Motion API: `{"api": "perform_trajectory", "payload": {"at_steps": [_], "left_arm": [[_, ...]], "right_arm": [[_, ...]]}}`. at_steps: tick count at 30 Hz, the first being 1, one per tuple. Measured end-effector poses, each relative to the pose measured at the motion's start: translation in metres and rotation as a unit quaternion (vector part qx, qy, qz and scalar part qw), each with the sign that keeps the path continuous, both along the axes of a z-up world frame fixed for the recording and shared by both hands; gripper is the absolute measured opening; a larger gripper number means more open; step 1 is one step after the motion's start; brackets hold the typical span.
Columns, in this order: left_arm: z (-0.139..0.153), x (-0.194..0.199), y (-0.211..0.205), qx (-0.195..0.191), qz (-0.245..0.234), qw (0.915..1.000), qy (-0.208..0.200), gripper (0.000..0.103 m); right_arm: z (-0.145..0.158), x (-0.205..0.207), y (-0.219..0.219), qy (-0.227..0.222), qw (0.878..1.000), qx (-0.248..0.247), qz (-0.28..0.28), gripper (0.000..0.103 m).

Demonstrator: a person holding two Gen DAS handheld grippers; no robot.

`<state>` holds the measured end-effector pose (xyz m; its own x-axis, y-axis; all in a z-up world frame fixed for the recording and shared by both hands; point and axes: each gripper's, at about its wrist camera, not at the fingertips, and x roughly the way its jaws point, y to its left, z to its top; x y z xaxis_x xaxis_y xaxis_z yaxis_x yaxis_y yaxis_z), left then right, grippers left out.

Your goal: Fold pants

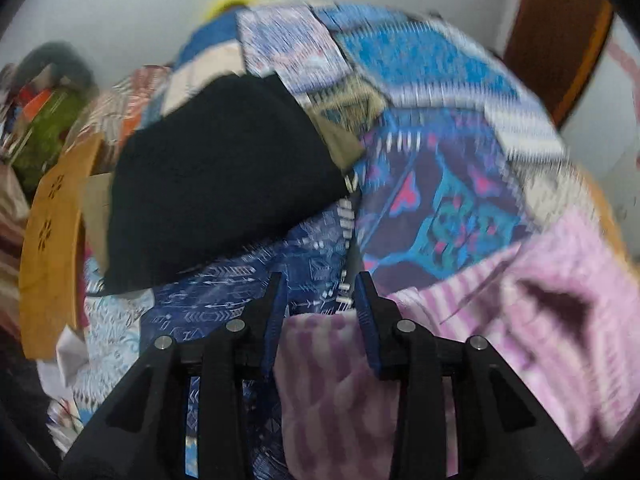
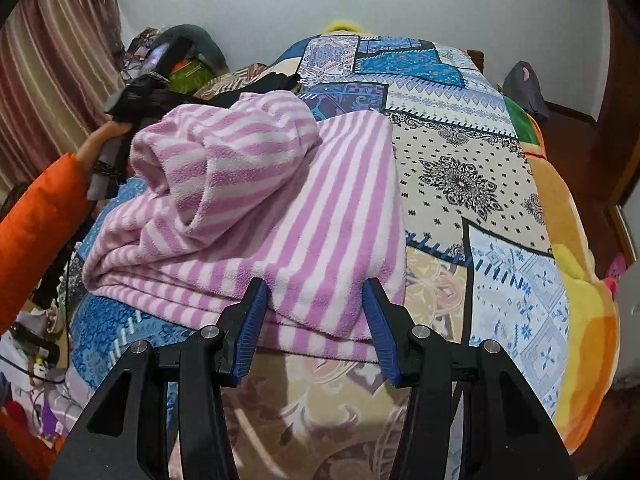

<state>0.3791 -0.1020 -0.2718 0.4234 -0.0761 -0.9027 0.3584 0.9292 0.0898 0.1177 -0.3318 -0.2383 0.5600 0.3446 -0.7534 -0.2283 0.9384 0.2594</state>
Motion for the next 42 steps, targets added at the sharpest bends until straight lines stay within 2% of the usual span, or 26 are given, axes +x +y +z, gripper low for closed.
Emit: {"api": "perform_trajectory", "payload": {"at_steps": [2, 10, 19, 24, 28, 33, 36, 42], "left_arm": [[-0.012, -0.003, -0.002, 0.018, -0.015, 0.9997, 0.002, 0.035], [-0.011, -0.037, 0.023, 0.015, -0.01, 0.9998, 0.001, 0.035], [-0.003, -0.114, 0.041, 0.011, -0.006, 0.9997, 0.019, 0.034], [0.005, -0.154, 0.036, -0.023, 0.012, 0.9994, 0.022, 0.031], [0.018, -0.185, 0.023, -0.043, 0.004, 0.999, 0.013, 0.03], [0.028, -0.213, 0.002, -0.041, -0.001, 0.9991, -0.009, 0.03], [0.036, -0.217, 0.003, -0.04, 0.011, 0.999, -0.015, 0.03], [0.081, -0.215, 0.021, -0.068, 0.021, 0.9963, -0.049, 0.031]], "right_arm": [[-0.001, 0.006, -0.002, 0.0, 1.0, -0.005, 0.001, 0.046], [-0.009, 0.043, -0.018, 0.007, 1.0, -0.007, 0.011, 0.046], [-0.01, 0.082, -0.029, 0.005, 0.998, -0.059, 0.012, 0.046], [0.003, 0.07, -0.036, -0.003, 0.998, -0.059, 0.015, 0.046], [0.014, 0.052, -0.04, -0.015, 0.997, -0.067, 0.016, 0.046], [0.028, 0.03, -0.042, -0.034, 0.995, -0.089, 0.014, 0.046], [0.037, 0.021, -0.044, -0.045, 0.995, -0.087, 0.011, 0.046], [0.055, 0.008, -0.033, -0.071, 0.995, -0.071, 0.024, 0.046]]}}
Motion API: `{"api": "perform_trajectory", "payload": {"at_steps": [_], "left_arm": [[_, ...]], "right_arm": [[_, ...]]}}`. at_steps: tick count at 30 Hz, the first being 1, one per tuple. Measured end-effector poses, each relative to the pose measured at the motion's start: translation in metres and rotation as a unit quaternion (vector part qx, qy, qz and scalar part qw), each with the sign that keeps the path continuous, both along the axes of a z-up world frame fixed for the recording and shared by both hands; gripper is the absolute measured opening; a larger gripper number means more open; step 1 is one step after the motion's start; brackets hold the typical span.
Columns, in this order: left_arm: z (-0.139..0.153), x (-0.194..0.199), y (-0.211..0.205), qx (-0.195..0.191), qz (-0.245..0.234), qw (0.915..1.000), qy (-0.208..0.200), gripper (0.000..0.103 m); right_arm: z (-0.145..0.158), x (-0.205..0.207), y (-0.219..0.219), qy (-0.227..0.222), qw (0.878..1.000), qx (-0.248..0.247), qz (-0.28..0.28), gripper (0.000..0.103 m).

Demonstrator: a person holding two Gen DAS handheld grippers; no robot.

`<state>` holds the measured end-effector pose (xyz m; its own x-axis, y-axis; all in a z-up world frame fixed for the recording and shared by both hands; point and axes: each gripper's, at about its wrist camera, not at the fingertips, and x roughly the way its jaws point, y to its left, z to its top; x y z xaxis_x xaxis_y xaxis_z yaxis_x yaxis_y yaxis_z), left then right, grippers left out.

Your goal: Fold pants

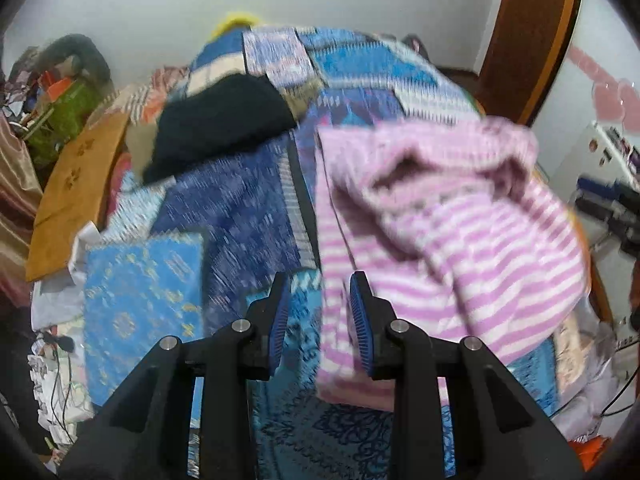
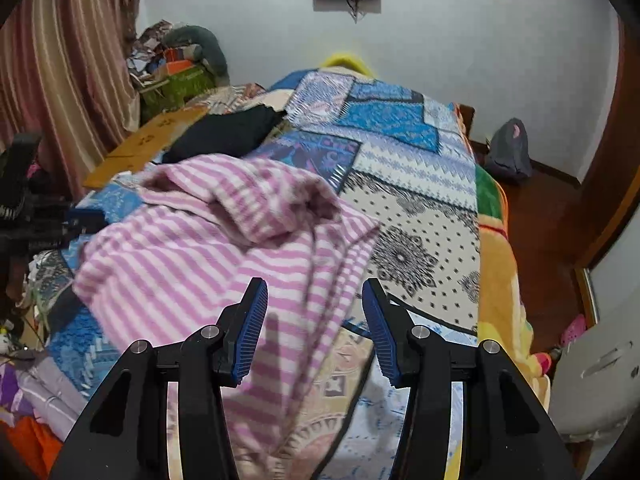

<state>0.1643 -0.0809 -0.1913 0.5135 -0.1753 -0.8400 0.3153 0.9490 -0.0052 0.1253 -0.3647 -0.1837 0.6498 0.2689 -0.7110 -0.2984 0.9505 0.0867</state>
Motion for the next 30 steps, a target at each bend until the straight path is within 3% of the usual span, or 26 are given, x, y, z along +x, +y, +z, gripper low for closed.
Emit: {"api": "perform_trajectory", "payload": {"at_steps": [3, 6, 10, 16, 21, 30], "left_arm": [[0.023, 0.004, -0.001, -0.024, -0.013, 0.9994, -0.021, 0.031], [0.029, 0.01, -0.015, -0.042, -0.045, 0.998, -0.013, 0.031], [0.014, 0.018, -0.048, -0.046, -0.092, 0.9947, 0.011, 0.031], [-0.012, 0.029, -0.085, -0.031, -0.138, 0.9896, 0.026, 0.031], [-0.021, 0.058, -0.091, -0.015, -0.142, 0.9893, 0.028, 0.031], [-0.019, 0.135, -0.1, 0.008, -0.12, 0.9927, 0.0, 0.031]], "right_arm": [[0.004, -0.001, 0.01, -0.009, 1.0, 0.013, 0.014, 0.046], [0.003, 0.002, 0.024, -0.013, 0.999, 0.028, 0.033, 0.046], [-0.006, 0.011, 0.042, 0.002, 0.998, 0.04, 0.058, 0.039], [-0.026, 0.03, 0.054, 0.033, 0.996, 0.04, 0.076, 0.038], [-0.028, 0.056, 0.051, 0.046, 0.995, 0.036, 0.077, 0.038], [-0.022, 0.116, 0.036, 0.022, 0.998, 0.033, 0.056, 0.038]]}}
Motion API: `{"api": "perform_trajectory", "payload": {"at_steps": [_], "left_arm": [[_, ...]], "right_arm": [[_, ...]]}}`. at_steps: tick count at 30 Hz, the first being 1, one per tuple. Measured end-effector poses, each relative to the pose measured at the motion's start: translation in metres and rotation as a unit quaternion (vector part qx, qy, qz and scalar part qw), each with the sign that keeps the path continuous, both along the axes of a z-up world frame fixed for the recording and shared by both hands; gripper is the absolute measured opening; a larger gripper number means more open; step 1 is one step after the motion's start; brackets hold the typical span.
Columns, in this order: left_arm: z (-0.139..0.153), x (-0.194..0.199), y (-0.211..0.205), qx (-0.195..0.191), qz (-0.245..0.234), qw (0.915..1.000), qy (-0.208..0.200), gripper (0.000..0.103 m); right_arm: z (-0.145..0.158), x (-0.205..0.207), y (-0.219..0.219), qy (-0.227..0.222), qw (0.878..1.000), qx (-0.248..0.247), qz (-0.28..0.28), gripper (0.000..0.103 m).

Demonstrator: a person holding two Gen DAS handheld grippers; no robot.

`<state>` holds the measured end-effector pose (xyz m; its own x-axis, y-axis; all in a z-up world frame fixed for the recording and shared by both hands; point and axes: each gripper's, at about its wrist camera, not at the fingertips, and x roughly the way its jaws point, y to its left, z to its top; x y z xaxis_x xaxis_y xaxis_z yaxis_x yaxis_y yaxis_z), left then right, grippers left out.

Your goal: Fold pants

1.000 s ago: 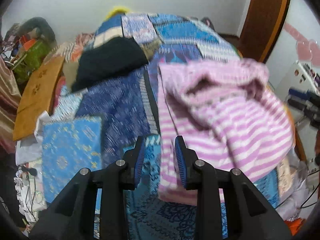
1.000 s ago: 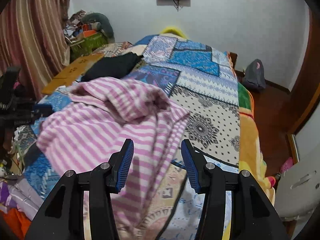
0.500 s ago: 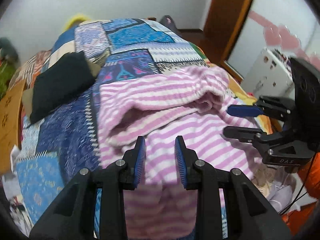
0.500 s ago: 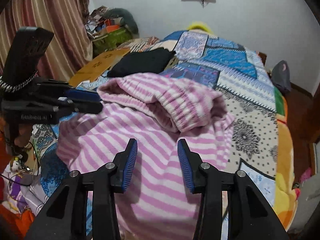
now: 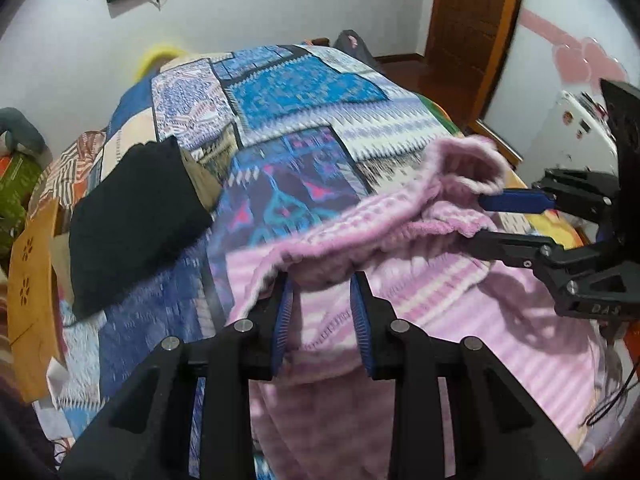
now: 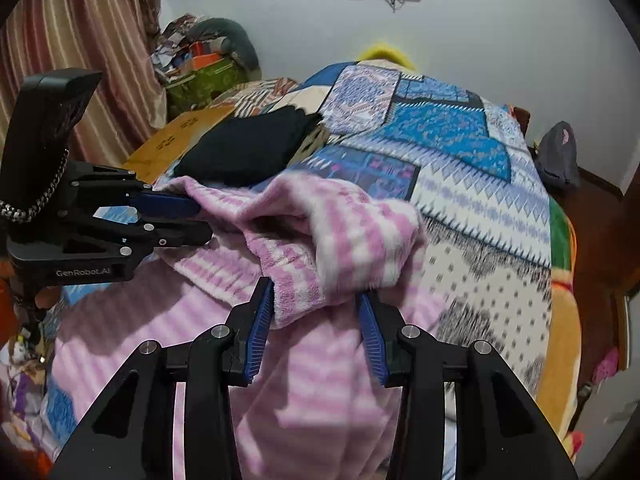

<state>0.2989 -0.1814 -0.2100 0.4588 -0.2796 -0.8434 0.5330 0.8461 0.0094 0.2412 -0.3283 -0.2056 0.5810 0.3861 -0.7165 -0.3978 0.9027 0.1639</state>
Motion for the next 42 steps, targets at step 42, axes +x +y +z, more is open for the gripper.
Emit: {"api": "perform_trajectory", "payload": {"at_steps": [42], "left_arm": [[0.003, -0.069, 0.099, 0.016, 0.099, 0.9949, 0.005, 0.035]], "right_arm": [[-0.005, -0.068, -0.063, 0.037, 0.997, -0.032, -0.054, 0.039]]}}
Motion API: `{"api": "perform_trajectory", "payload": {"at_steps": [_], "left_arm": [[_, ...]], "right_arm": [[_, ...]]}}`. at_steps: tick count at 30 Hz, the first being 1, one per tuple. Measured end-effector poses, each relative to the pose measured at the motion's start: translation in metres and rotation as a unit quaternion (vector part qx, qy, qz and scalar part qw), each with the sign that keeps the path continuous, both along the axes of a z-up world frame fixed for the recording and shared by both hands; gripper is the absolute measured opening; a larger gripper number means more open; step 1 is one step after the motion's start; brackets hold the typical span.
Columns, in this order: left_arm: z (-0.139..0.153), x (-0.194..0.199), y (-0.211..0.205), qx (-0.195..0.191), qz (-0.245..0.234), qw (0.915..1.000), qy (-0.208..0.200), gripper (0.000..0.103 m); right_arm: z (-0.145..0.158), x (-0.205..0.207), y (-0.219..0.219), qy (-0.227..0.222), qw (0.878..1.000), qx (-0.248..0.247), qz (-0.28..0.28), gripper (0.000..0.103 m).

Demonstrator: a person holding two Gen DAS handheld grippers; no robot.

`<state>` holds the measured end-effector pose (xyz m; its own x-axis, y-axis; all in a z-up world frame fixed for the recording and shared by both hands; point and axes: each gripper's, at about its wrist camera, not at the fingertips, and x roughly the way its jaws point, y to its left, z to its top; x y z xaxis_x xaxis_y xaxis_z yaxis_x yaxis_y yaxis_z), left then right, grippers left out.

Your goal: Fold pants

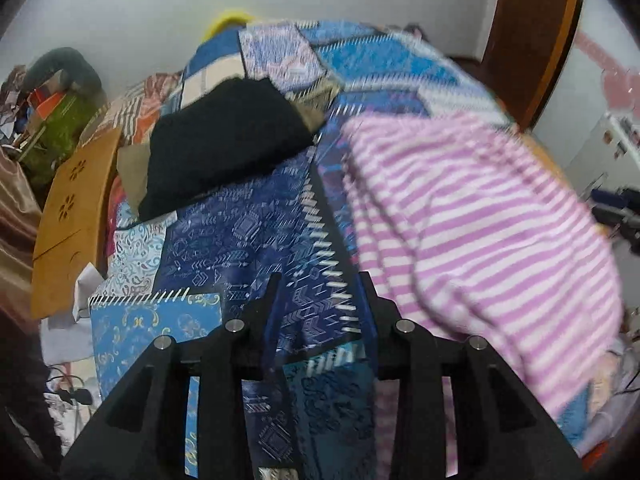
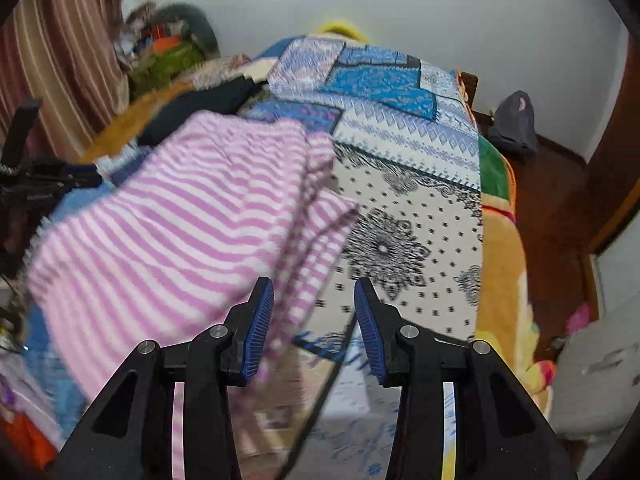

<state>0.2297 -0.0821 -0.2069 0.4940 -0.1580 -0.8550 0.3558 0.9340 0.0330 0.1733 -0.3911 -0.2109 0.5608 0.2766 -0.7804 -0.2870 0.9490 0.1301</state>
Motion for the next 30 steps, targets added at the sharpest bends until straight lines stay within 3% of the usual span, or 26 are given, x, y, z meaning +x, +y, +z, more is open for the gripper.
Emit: {"api": "perform_trajectory", "payload": {"at_steps": [6, 10, 16, 21, 30], "left_arm": [[0.024, -0.035, -0.031, -0.06, -0.055, 0.9967, -0.008, 0.035], [0.013, -0.057, -0.052, -0.049, -0.086, 0.9951, -0.003, 0.035], [-0.008, -0.065, -0.035, -0.058, -0.065, 0.996, 0.019, 0.036], [-0.03, -0.071, -0.013, -0.065, -0.039, 0.9968, 0.025, 0.041], [-0.033, -0.084, 0.005, -0.058, -0.011, 0.998, 0.024, 0.043]], "right_arm": [[0.022, -0.024, 0.034, -0.033, 0.998, 0.04, 0.044, 0.039], [0.019, -0.038, 0.064, -0.032, 0.995, 0.046, 0.082, 0.039], [0.006, -0.052, 0.069, -0.027, 0.996, 0.032, 0.075, 0.039], [-0.017, -0.056, 0.053, 0.007, 0.998, 0.048, 0.049, 0.039], [-0.021, -0.073, 0.028, 0.013, 0.999, 0.036, 0.007, 0.043]]}}
